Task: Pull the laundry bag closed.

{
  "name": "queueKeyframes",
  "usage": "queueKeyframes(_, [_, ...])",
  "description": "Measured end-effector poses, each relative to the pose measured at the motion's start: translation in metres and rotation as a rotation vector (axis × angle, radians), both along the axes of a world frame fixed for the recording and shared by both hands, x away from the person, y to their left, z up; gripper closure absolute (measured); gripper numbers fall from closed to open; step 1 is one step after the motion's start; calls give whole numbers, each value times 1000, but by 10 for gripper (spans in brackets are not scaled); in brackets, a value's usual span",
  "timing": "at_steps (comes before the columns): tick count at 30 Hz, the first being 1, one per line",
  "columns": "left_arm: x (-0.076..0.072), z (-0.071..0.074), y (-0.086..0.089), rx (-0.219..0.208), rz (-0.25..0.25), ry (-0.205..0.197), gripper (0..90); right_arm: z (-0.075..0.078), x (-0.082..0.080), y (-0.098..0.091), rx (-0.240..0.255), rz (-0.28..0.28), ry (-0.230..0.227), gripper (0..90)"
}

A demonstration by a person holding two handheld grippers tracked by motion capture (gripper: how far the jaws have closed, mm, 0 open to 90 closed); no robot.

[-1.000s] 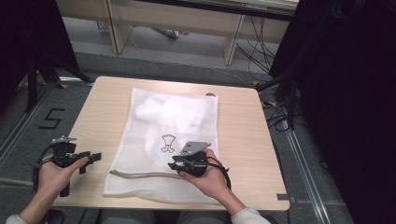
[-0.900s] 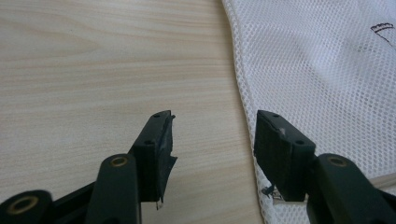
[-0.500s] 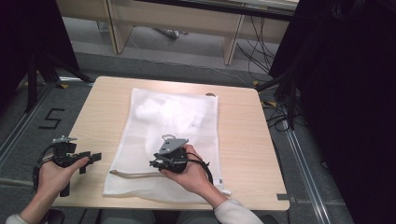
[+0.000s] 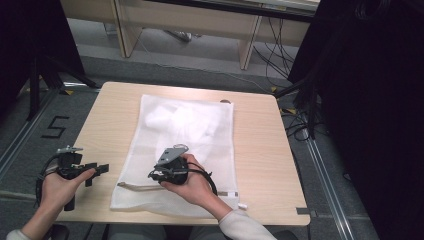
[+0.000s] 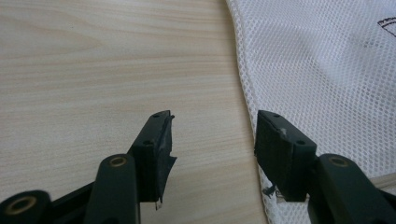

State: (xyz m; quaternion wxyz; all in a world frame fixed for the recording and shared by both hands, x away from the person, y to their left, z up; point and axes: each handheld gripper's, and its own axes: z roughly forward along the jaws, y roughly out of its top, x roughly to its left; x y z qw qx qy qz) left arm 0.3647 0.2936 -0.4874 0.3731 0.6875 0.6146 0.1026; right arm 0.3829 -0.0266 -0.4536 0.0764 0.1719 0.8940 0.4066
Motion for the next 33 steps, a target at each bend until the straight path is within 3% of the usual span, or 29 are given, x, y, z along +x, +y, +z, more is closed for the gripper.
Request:
queueKeyframes(8, [0, -1, 0, 4, 2, 6, 463, -5, 1, 16, -24, 15, 36, 685])
queueKeyframes(33, [1, -2, -1, -5, 1, 0, 465, -18, -3, 63, -47, 80, 63, 708])
